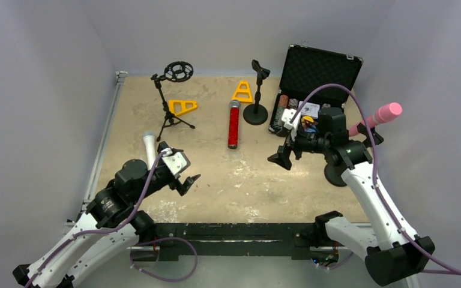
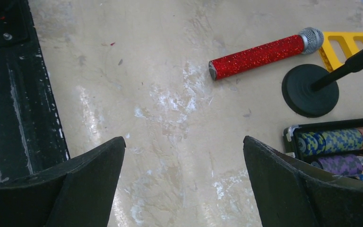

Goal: Attach the microphones to the stand

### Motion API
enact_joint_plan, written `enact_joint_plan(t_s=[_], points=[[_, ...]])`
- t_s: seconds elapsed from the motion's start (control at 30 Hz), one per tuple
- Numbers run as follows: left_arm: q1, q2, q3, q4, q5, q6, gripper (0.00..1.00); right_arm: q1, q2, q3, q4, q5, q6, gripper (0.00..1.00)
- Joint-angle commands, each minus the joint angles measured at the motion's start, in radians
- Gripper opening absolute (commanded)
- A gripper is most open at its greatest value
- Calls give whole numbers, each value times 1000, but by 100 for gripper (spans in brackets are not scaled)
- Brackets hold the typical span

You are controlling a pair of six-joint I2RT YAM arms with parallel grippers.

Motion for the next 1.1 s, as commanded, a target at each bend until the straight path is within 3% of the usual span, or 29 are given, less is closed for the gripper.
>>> enact_joint_plan(t_s=[0.0,0.27,1.07], points=[[11,6,10,7,-18,-12,99,-53,-27,-21,-16,-126,16,99],[19,19,18,-2,-17,-16,99,-124,-87,-109,41,-175,20,98],[22,21,21,-8,-11,-17,99,-126,-73,-133,43,-173,-11,98]])
